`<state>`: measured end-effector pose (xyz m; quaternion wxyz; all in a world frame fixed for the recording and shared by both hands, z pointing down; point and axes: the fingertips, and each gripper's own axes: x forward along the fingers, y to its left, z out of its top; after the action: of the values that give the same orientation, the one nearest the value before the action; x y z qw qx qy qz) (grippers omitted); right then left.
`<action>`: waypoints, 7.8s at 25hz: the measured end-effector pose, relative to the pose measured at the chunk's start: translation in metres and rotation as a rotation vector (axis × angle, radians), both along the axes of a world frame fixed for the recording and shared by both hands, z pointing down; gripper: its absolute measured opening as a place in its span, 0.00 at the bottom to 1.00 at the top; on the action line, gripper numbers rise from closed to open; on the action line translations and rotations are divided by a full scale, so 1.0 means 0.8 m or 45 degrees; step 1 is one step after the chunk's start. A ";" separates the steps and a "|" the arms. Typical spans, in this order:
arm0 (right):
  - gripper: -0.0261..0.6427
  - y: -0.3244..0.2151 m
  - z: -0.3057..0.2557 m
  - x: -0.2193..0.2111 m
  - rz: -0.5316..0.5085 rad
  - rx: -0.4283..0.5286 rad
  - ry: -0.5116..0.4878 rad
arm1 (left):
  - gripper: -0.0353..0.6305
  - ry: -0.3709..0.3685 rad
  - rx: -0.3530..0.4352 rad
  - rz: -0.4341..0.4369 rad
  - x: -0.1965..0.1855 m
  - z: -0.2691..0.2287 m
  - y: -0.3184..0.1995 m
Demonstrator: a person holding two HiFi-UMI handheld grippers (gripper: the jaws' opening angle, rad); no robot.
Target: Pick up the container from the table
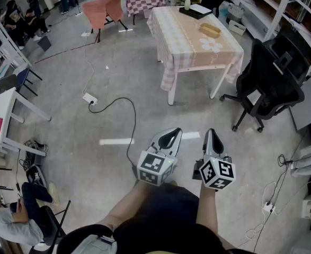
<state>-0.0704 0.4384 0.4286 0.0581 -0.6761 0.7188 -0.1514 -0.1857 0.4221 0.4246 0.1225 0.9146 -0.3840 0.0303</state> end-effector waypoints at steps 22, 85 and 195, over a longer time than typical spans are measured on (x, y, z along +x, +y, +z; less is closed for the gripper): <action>0.04 -0.031 0.016 0.023 0.046 -0.049 -0.030 | 0.07 0.015 -0.019 -0.018 0.016 0.016 -0.045; 0.04 -0.425 0.031 0.089 0.115 -0.126 0.003 | 0.07 0.008 -0.057 0.040 0.083 0.018 -0.455; 0.04 -0.753 0.061 0.391 -0.036 -0.187 -0.098 | 0.07 -0.035 -0.119 -0.151 0.370 0.057 -0.777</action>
<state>0.2423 -0.1639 0.4773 0.0338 -0.6620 0.7124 -0.2305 0.1105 -0.1997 0.4703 0.1613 0.8831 -0.4374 0.0534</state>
